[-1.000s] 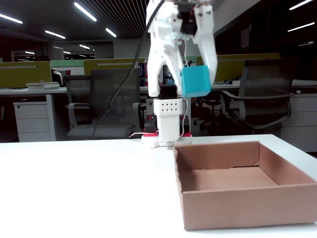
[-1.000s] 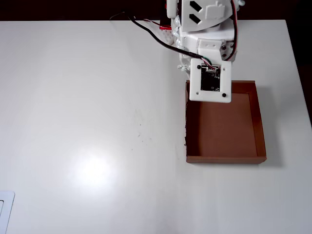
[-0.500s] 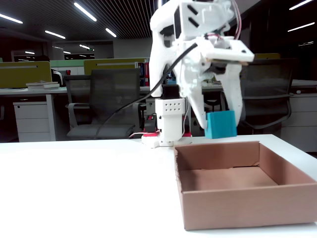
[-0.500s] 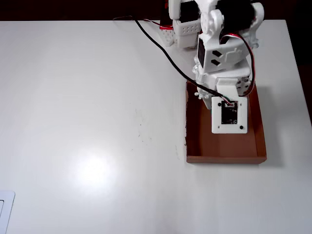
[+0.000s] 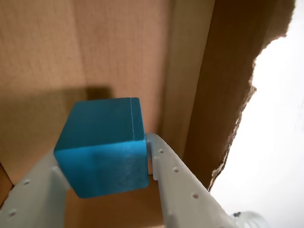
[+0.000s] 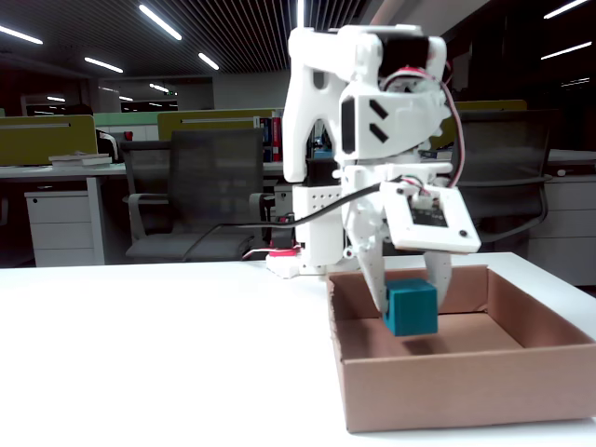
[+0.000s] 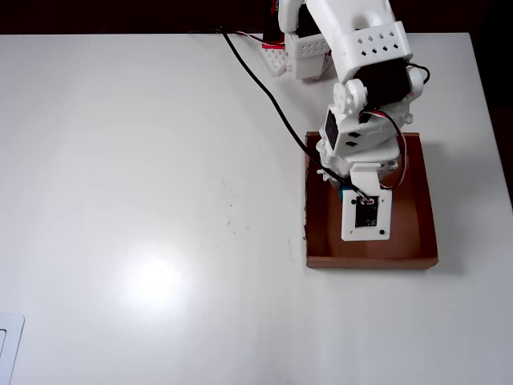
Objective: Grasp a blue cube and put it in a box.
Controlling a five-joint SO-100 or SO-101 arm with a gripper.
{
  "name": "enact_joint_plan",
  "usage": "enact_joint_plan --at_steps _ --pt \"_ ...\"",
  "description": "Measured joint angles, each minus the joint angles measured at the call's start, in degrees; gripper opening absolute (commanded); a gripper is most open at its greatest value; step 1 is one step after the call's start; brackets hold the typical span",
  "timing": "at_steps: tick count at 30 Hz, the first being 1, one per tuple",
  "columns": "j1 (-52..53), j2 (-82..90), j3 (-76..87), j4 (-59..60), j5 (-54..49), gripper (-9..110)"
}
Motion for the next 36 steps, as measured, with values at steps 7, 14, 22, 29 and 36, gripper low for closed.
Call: enact_joint_plan --at_steps 7,14,22,29,36 --pt "-0.53 -1.76 1.41 -1.93 0.88 13" --pt "-0.53 -2.81 2.55 -2.46 0.97 13" --pt "-0.7 -2.72 4.13 -3.43 1.05 13" --pt "-0.62 -2.64 4.13 -2.99 1.41 23" --pt "-0.44 -1.32 4.22 -2.11 2.37 33"
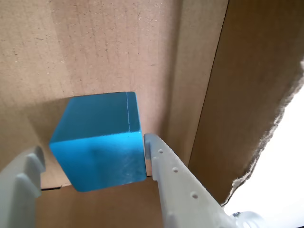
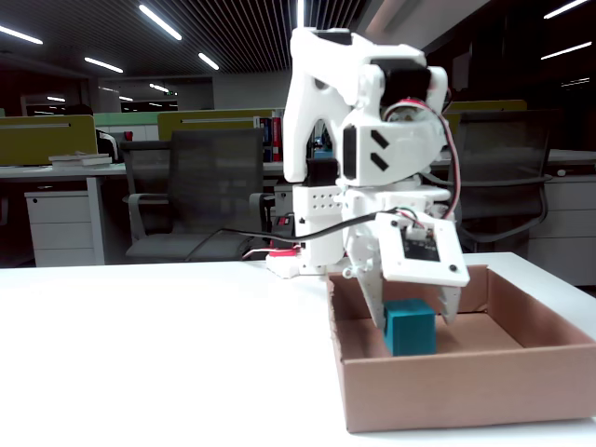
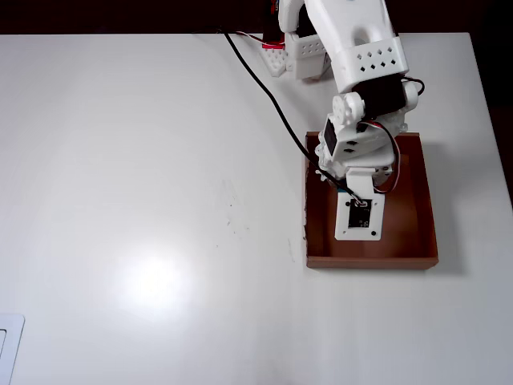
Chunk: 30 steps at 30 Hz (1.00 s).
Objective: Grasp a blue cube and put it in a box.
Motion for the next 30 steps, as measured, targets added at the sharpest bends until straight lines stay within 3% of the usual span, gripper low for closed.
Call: enact_joint_plan --at_steps 14,30 --pt "1.05 12.3 4.13 2.46 0.0 43" --pt "5.8 29.88 9.67 8.61 -0.18 44"
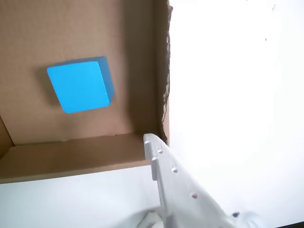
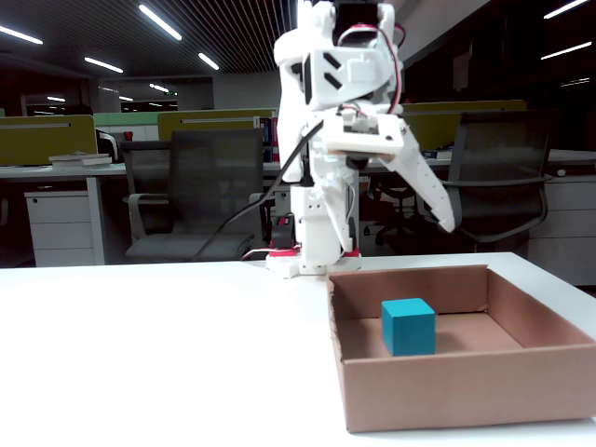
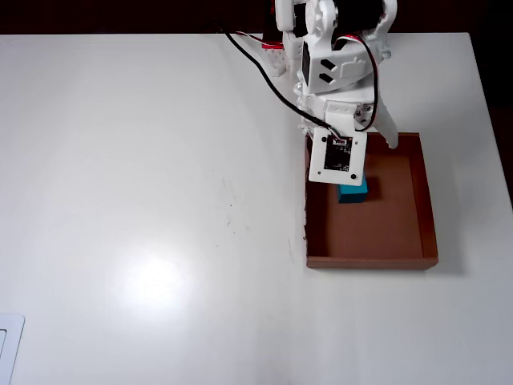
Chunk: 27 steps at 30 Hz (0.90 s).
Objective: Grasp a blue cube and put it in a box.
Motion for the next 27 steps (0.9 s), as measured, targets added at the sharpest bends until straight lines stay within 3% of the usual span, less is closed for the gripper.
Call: enact_joint_plan --at_steps 27 --pt "6.06 37.18 16.88 0.53 -5.01 41"
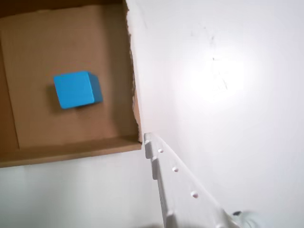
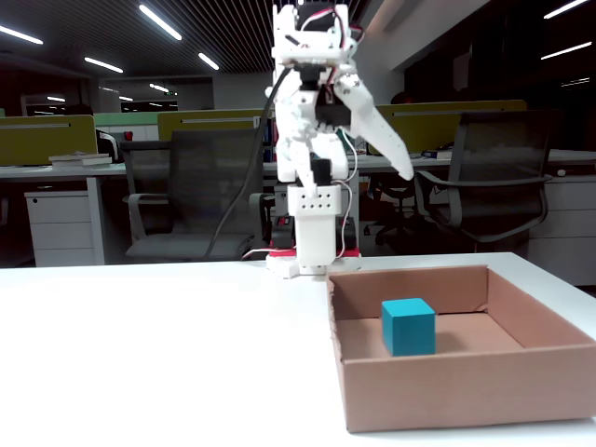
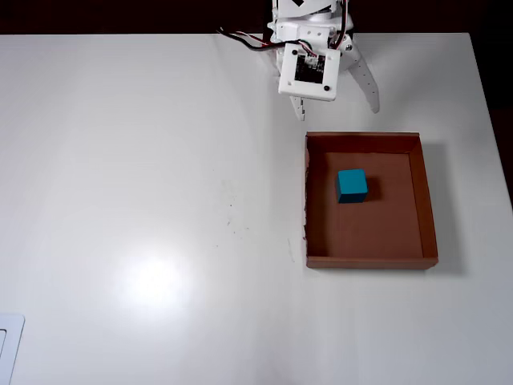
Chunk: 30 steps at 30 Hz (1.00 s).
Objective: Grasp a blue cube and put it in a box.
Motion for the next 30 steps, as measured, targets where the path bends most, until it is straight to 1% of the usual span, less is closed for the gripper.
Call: enact_joint_plan --at_steps 21,30 --pt "-5.45 31.2 26.37 -1.67 0.79 39" --pt "-6.5 30.67 34.98 -6.33 2.46 36"
